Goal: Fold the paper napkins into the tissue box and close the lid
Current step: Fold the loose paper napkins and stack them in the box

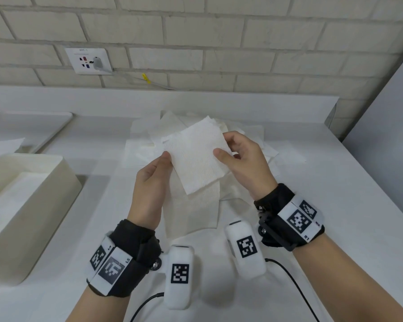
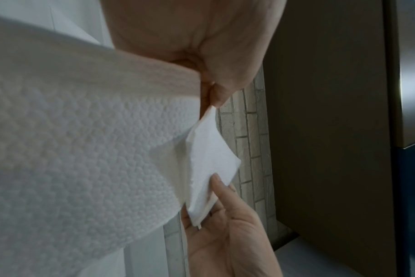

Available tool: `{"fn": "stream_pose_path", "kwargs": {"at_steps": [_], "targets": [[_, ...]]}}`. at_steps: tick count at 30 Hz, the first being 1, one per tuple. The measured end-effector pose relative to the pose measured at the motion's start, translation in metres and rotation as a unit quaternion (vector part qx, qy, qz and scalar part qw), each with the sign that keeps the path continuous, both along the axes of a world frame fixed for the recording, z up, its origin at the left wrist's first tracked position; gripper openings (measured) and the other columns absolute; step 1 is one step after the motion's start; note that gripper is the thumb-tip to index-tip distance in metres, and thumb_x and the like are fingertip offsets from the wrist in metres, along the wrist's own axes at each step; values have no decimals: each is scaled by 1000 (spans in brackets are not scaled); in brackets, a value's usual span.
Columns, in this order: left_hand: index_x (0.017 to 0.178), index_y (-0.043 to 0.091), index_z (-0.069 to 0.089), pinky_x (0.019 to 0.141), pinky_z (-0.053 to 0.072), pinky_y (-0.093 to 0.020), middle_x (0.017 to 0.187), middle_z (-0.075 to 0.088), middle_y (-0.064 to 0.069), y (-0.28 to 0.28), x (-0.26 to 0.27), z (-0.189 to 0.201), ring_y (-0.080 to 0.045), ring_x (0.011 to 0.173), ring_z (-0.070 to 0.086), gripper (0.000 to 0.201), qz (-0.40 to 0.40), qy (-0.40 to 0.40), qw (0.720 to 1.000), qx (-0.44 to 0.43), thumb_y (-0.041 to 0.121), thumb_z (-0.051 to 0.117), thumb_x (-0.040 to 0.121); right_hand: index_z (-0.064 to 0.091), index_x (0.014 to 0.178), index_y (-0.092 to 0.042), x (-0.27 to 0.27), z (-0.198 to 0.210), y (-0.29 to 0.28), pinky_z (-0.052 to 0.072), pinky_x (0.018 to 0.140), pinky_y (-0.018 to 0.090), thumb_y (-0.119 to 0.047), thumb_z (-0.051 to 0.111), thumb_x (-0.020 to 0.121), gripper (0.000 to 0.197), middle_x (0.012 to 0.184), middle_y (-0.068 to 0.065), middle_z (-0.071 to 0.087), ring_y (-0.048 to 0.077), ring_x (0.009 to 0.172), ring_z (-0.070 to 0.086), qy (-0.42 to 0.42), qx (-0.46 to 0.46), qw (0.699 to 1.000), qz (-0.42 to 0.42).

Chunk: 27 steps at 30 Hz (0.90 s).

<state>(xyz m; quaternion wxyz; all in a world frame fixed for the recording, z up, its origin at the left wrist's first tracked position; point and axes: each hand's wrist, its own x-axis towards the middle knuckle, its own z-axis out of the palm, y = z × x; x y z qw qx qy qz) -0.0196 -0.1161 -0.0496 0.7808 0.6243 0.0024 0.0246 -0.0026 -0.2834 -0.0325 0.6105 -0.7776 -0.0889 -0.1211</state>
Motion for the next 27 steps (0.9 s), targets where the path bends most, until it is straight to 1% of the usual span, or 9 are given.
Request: {"fn": "stream_pose_path", "kwargs": {"at_steps": [2, 8, 11, 13, 15, 19, 21, 25, 27], "targets": [[84, 4, 60, 85, 44, -30, 85, 64, -5, 0, -1, 1, -16, 85, 60, 35, 1, 4, 1000, 0, 29, 42, 100, 59, 85, -21, -1, 0, 0, 49, 80, 34, 2, 58, 86, 23, 87, -7, 65, 13, 86, 62, 9, 34, 999, 15], [90, 16, 73, 93, 47, -27, 96, 74, 4, 0, -1, 3, -12, 100, 67, 30, -8, -3, 1000, 15, 26, 46, 99, 50, 66, -12, -3, 1, -2, 39, 60, 8, 20, 48, 77, 34, 68, -6, 53, -7, 62, 51, 23, 74, 997, 17], [90, 14, 72, 83, 47, -16, 89, 74, 11, -1, -1, 1, -2, 93, 66, 30, -6, -21, 999, 41, 18, 44, 100, 48, 64, -11, -3, 0, -3, 43, 65, 9, 19, 49, 75, 32, 69, -8, 61, -2, 70, 58, 27, 101, 994, 40], [77, 20, 74, 71, 47, -9, 78, 73, 14, -3, -1, 2, 5, 80, 66, 37, -10, -17, 999, 38, 20, 45, 100, 48, 62, -12, -3, -1, -3, 44, 65, 13, 10, 53, 69, 24, 66, -6, 60, 5, 70, 57, 20, 132, 989, 63], [71, 24, 75, 71, 49, -12, 79, 74, 11, -2, 0, 1, -1, 80, 67, 39, -11, -13, 999, 33, 22, 47, 99, 49, 58, -16, -3, -2, -2, 40, 60, 14, 2, 52, 64, 19, 63, -3, 53, 10, 66, 50, 17, 157, 985, 70], [98, 20, 72, 90, 49, -27, 99, 74, 6, -1, -2, -2, -13, 101, 67, 17, -34, -54, 994, 91, 32, 63, 88, 46, 61, -13, -2, -3, -2, 35, 57, 16, -1, 50, 62, 13, 61, -3, 46, 11, 64, 43, 28, 187, 981, 50], [93, 19, 73, 82, 50, -27, 92, 74, 6, -2, -2, -5, -11, 90, 69, 18, -50, -58, 990, 115, 32, 63, 85, 50, 59, -20, -2, -3, -2, 35, 56, 18, -1, 48, 62, 19, 64, -3, 48, 12, 65, 43, 41, 192, 980, 44], [84, -4, 66, 71, 44, -35, 76, 64, -10, -2, -1, -9, -21, 73, 57, 35, -31, -63, 987, 147, 29, 60, 92, 52, 92, -33, -5, -6, -3, 45, 77, 24, 3, 53, 63, 46, 96, -5, 49, 14, 93, 48, -23, 115, 992, 51], [80, 5, 70, 68, 47, -28, 72, 67, -2, -2, -1, -7, -15, 71, 60, 26, -26, -66, 984, 164, 20, 54, 95, 46, 106, -38, -7, -5, -4, 40, 96, 27, 7, 53, 63, 62, 112, -11, 42, 12, 108, 43, -103, 24, 993, 47]]}}
